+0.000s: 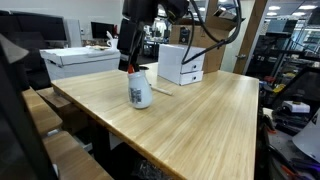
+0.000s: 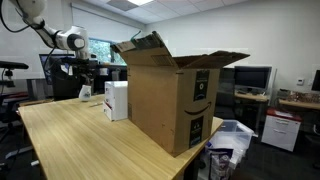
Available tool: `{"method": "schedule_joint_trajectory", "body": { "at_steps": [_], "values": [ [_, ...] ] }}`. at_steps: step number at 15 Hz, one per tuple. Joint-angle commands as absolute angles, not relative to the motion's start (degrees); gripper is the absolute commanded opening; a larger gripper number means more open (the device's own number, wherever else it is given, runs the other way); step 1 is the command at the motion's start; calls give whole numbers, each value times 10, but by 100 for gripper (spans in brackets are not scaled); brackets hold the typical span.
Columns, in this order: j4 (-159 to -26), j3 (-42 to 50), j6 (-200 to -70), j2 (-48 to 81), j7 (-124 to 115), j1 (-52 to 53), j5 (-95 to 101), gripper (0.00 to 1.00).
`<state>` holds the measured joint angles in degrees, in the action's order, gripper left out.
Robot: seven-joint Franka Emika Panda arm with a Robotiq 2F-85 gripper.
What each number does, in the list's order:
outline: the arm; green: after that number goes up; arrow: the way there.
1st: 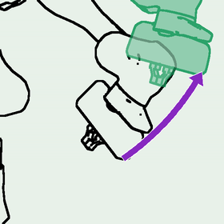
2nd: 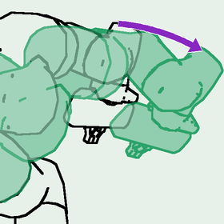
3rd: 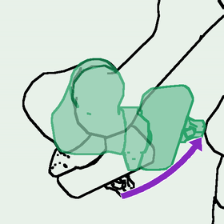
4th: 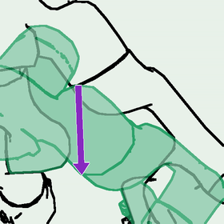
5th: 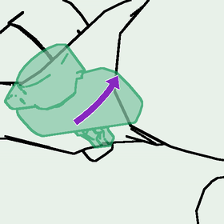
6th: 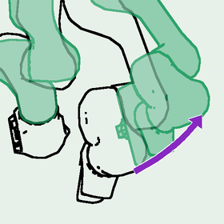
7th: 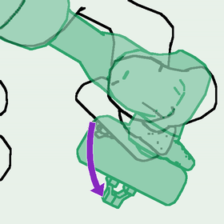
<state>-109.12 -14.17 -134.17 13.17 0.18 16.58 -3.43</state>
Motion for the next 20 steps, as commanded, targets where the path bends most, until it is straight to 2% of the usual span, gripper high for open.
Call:
{"method": "schedule_joint_trajectory", "body": {
  "at_steps": [1, 6, 14, 20],
  "values": [
    [-1186, -145, -1418, 59, -26, 158, -63, 98],
    [-1256, -139, -1475, -3, -47, 155, -60, 100],
    [-1297, -110, -1432, -77, -54, 122, -4, 100],
    [-1330, -96, -1433, -86, -51, 100, 3, 100]
  ]
}}
